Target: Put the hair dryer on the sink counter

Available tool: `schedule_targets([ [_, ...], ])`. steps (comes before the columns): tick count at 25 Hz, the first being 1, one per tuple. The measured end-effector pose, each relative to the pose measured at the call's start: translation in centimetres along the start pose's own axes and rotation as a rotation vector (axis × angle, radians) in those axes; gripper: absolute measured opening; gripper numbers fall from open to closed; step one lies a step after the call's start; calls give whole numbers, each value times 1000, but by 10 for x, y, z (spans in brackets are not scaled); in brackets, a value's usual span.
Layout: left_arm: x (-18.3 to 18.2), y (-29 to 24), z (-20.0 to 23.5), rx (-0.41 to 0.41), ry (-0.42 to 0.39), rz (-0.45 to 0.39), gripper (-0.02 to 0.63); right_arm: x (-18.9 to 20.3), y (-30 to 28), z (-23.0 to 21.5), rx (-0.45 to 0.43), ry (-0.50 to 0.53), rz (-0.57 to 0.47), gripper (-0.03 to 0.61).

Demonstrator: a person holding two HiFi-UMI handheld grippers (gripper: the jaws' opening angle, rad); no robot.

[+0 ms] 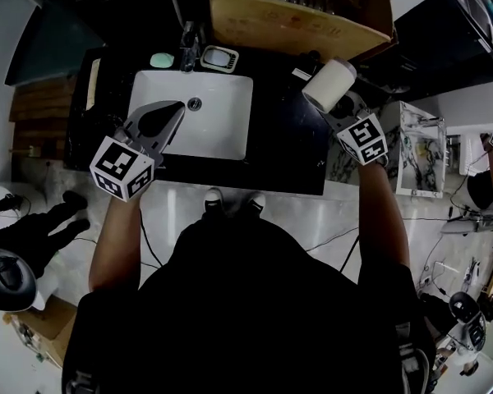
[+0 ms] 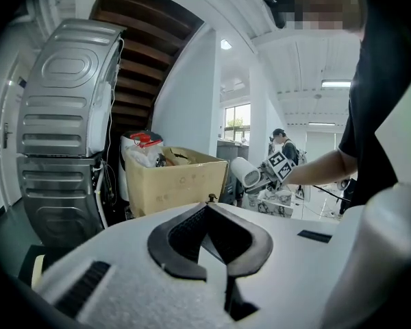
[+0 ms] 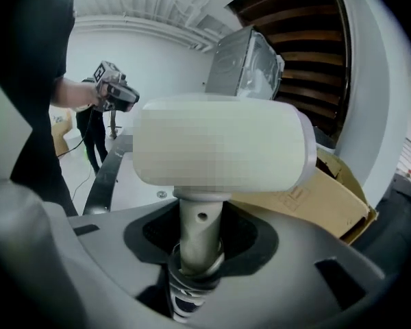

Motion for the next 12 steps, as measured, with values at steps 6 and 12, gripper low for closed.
schedule_targets([
  [6, 13, -1, -1, -23, 24, 20, 14, 22, -35, 12, -82, 111, 107, 153],
  [12, 24, 2, 0, -43, 32, 51, 14, 43, -67, 21, -161, 249, 224, 153],
])
Point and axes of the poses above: the fingertips, and each gripper's own axes: y backward along the fingers, z to its left, x out of its underside, the point moved 5 cm from there along y, backward along the fingers, and after that the axes turned 1 degree about z, right-handed, at the moved point
